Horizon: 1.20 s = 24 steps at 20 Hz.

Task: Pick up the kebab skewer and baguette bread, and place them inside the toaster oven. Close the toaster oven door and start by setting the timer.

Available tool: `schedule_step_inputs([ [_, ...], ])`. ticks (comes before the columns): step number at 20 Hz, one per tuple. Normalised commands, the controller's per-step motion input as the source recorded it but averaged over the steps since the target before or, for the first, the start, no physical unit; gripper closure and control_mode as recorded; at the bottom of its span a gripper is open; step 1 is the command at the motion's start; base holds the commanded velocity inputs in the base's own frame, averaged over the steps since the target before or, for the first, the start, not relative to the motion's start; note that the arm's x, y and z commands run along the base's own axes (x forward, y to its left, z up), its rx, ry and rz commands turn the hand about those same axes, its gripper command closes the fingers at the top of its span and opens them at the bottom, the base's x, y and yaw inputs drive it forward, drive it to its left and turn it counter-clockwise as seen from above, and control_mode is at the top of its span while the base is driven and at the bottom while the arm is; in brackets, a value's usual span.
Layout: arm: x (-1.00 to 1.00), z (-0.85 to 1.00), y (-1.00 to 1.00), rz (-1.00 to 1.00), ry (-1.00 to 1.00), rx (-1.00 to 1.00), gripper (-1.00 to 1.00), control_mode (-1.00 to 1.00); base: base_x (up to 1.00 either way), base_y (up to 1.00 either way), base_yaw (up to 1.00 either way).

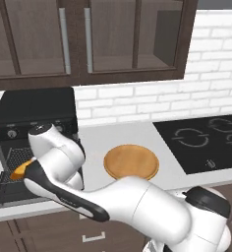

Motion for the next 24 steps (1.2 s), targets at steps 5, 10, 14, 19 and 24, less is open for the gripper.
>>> schedule_step_inputs([
  [5, 0.04, 0.03, -0.3, 0.43, -0.06, 0.14, -1.0, -1.0, 0.0, 0.0, 0.0],
  [10, 0.1, 0.0, -0.36, 0.46, -0.02, 0.2, -1.0, -1.0, 0.0, 0.0, 0.0],
  [14, 0.19, 0.0, -0.06, 0.33, 0.03, 0.02, -1.0, -1.0, 0.0, 0.0, 0.0],
  [19, 0.24, -0.04, 0.0, 0.19, 0.05, 0.0, -1.0, -1.0, 0.0, 0.0, 0.0],
  [24, 0.11, -0.24, 0.0, 0.11, -0.02, -0.04, -1.0, -1.0, 0.0, 0.0, 0.0],
])
